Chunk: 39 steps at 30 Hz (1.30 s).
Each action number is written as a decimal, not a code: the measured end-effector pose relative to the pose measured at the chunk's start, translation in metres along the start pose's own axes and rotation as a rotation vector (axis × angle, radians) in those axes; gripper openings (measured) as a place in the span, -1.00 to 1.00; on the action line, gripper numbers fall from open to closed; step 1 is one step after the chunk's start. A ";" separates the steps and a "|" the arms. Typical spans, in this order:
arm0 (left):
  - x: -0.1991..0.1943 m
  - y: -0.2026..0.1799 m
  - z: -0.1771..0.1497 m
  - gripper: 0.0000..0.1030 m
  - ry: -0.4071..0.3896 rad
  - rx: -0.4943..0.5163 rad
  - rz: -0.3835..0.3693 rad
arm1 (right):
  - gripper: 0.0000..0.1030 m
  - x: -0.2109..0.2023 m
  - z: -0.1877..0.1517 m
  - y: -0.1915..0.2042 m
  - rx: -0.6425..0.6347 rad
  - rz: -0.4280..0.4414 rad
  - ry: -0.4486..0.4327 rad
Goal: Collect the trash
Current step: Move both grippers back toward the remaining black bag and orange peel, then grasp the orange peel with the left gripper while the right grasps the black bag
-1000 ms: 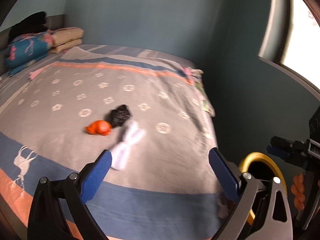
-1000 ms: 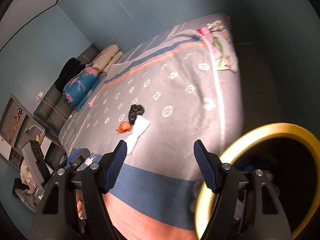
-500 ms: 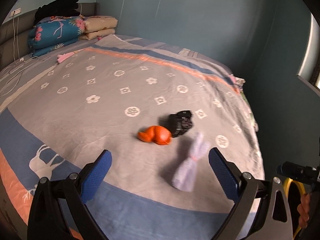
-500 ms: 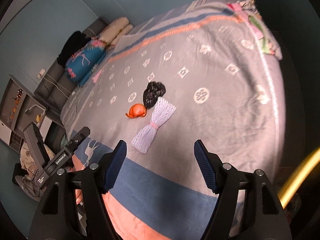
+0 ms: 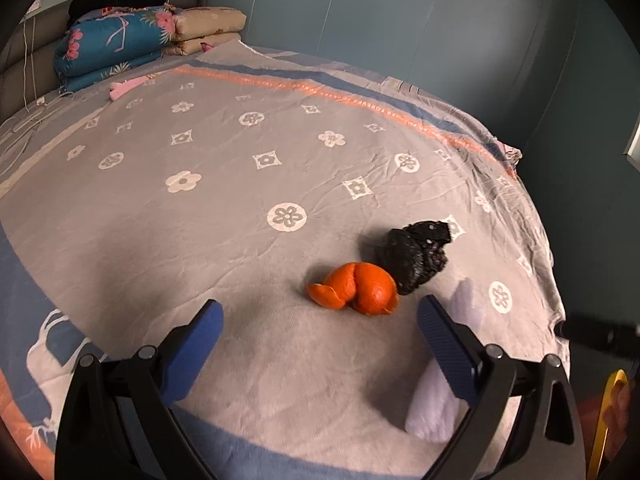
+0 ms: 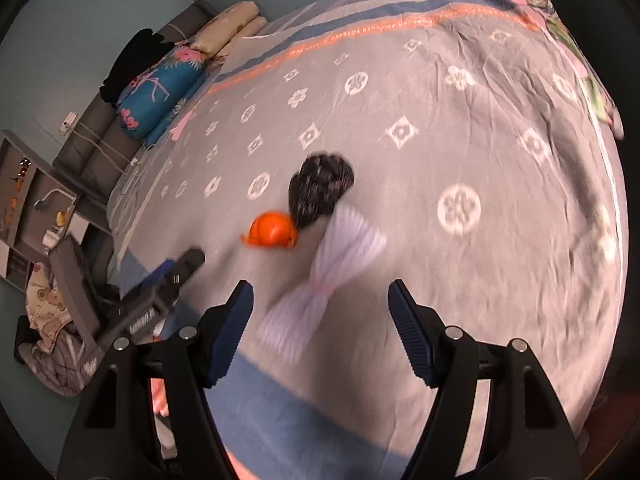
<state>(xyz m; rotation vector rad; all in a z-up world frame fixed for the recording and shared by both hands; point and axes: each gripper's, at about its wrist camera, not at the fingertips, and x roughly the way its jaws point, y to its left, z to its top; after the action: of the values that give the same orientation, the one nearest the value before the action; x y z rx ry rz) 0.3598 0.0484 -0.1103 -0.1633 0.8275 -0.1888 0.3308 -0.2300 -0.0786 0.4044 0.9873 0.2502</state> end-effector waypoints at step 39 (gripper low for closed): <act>0.090 -0.023 0.008 -0.25 0.130 0.117 -0.113 | -0.27 0.162 0.092 0.028 -0.079 -0.066 0.240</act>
<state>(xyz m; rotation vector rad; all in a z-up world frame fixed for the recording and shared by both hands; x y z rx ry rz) 0.4224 0.0059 -0.1642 -0.0880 0.9343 -0.3562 0.4944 -0.1630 -0.1437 0.2726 1.2197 0.2820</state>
